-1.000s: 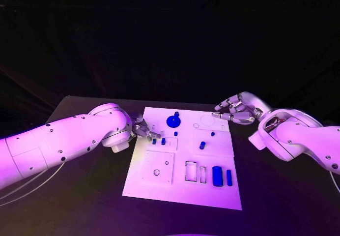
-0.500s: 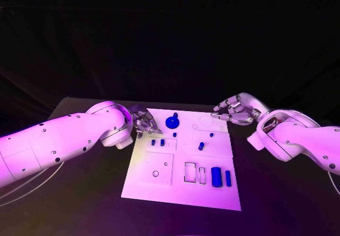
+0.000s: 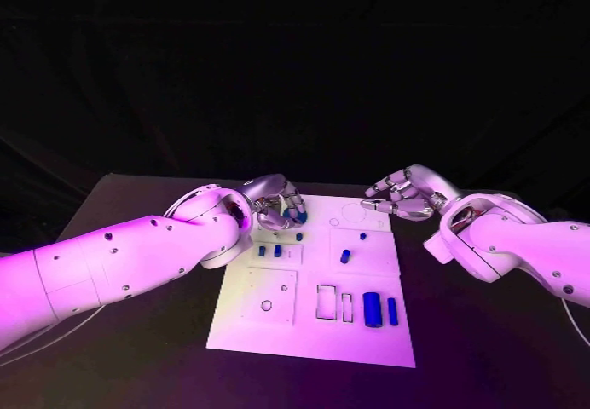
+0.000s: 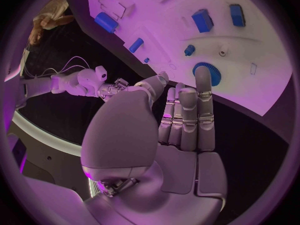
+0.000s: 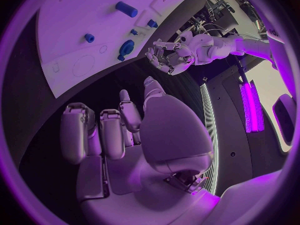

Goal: Assemble the parts on the task board

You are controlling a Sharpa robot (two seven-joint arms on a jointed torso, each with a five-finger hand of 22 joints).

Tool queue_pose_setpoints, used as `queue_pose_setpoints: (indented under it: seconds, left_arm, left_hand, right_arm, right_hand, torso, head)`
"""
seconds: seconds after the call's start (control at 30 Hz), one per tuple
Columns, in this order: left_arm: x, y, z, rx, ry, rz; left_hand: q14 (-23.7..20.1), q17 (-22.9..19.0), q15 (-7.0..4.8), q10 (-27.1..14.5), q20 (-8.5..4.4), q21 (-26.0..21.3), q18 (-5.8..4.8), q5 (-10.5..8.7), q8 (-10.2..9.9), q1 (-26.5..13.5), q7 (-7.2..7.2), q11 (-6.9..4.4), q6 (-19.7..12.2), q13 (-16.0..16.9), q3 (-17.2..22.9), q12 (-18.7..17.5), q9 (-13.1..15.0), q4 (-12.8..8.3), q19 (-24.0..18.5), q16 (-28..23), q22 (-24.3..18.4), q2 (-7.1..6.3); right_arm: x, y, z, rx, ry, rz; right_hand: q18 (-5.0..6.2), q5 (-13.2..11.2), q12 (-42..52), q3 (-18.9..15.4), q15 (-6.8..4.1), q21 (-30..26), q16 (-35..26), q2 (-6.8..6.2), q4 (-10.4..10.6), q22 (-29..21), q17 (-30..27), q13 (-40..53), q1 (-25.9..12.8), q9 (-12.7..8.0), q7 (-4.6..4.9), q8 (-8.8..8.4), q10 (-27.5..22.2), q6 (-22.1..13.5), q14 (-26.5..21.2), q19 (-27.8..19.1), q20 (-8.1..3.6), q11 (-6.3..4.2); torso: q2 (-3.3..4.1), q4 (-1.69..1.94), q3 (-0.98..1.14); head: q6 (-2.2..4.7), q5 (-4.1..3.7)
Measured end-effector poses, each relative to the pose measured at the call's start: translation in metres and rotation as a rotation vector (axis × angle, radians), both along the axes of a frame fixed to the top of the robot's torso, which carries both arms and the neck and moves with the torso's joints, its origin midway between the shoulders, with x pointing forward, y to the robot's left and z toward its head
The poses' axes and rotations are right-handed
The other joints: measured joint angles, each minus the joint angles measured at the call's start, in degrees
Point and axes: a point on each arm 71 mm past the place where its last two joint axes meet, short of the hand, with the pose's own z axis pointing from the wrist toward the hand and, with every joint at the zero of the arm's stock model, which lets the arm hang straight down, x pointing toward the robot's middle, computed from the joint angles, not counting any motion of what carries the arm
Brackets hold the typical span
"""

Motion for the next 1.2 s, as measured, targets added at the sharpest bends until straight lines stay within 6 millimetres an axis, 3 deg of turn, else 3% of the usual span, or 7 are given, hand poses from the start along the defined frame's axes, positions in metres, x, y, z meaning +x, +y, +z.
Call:
queue_pose_setpoints:
  seconds: [0.1, 0.2, 0.23, 0.33, 0.43, 1.2]
  left_arm:
    - [0.000, -0.005, -0.001, 0.038, -0.040, -0.023]
    - [0.002, -0.009, -0.003, 0.081, -0.070, -0.041]
    - [0.002, -0.010, -0.004, 0.094, -0.076, -0.045]
    - [0.004, -0.014, -0.006, 0.134, -0.088, -0.060]
    - [0.005, -0.017, -0.009, 0.173, -0.087, -0.071]
    - [0.012, -0.020, -0.029, 0.294, -0.029, -0.091]
  left_hand:
    - [2.78, 4.25, -0.09, 0.27, -0.14, 5.47, -0.01, 0.00, -0.54, -0.38, -0.28, 0.14, 0.88, -1.52, -0.02, -0.84, -1.10, -0.02, 3.26, 5.17, 6.23, -0.37]
    - [5.56, 8.81, -0.16, 0.83, -0.22, 13.08, -1.70, 0.00, -1.05, -0.45, -0.42, 0.04, 2.18, -3.17, 0.00, -1.98, -2.11, -0.34, 7.17, 10.56, 14.88, -0.45]
    - [6.35, 10.27, -0.21, 1.08, -0.28, 15.47, -1.83, 0.00, -1.45, -0.56, -0.57, -0.05, 2.56, -3.82, 0.20, -2.47, -2.50, -0.55, 8.26, 12.27, 17.64, -0.34]
    - [6.83, 11.71, -0.25, 1.28, -0.29, 18.08, -1.83, 0.00, -1.72, -1.08, -0.66, 0.16, 3.03, -4.79, 0.14, -3.06, -3.08, -0.61, 9.03, 14.07, 20.66, -0.44]
    - [7.22, 12.18, -0.24, 1.28, -0.29, 19.35, -2.70, 0.00, -1.91, -1.06, -0.59, 0.15, 3.36, -5.38, 0.05, -3.59, -3.45, -0.71, 9.44, 14.76, 22.13, -0.44]
    - [8.26, 13.63, -0.04, 2.28, 0.11, 22.84, -2.69, 0.00, -3.09, -1.75, -0.47, 0.32, 4.88, -7.71, -0.27, -5.61, -4.86, -1.02, 10.25, 17.08, 26.28, -0.22]
  right_arm:
    - [0.000, 0.000, 0.000, 0.000, 0.001, 0.000]
    - [0.000, 0.000, -0.001, 0.001, 0.002, 0.001]
    - [0.000, 0.000, -0.001, 0.001, 0.002, 0.002]
    - [0.000, 0.001, -0.001, 0.002, 0.002, 0.003]
    - [0.000, 0.001, -0.001, 0.003, 0.002, 0.004]
    - [-0.001, 0.004, -0.001, 0.006, -0.001, 0.010]
  right_hand:
    - [0.00, 0.00, 0.00, 0.00, 0.00, 0.00, 0.00, 0.00, 0.00, 0.00, 0.05, 0.00, 0.00, 0.00, 0.00, 0.00, 0.00, 0.00, 0.00, 0.00, 0.00, 0.00]
    - [0.00, 0.00, 0.00, -0.15, 0.00, -0.29, 0.00, 0.00, -0.15, 0.00, 0.05, -0.05, 0.00, -0.01, 0.00, 0.00, -0.20, 0.00, 0.00, 0.00, 0.00, -0.20]
    - [0.00, 0.00, 0.00, -0.15, 0.00, -0.29, 0.00, 0.00, -0.15, -0.01, 0.05, -0.05, 0.00, -0.01, 0.00, 0.00, -0.20, 0.00, 0.00, 0.00, 0.00, -0.20]
    - [0.00, 0.00, 0.00, -0.15, 0.00, -0.29, 0.00, 0.00, -0.15, -0.01, 0.04, -0.06, 0.00, -0.01, 0.00, 0.00, -0.20, 0.00, 0.00, 0.00, 0.00, -0.20]
    - [0.00, 0.00, 0.00, -0.15, 0.00, -0.29, 0.00, 0.00, -0.15, -0.01, 0.04, -0.06, 0.00, -0.01, 0.00, 0.00, -0.20, 0.00, 0.00, 0.00, 0.00, -0.20]
    - [-0.01, 0.00, -0.53, -0.15, 0.00, -0.28, 0.00, -0.01, -0.15, -0.02, 0.03, -0.38, 0.01, 0.02, -0.21, 0.00, -0.40, -0.21, 0.00, -0.20, -0.20, 0.01]
  torso:
    - [0.03, -0.01, 0.02]
    - [0.02, -0.01, 0.02]
    - [0.02, 0.00, 0.04]
    - [0.03, 0.00, 0.04]
    - [0.03, -0.02, 0.04]
    - [0.09, -0.09, 0.09]
  head:
    - [0.02, -0.07]
    - [-0.06, -0.13]
    - [-0.09, -0.14]
    - [-0.14, -0.19]
    - [-0.18, -0.21]
    - [-0.34, -0.57]
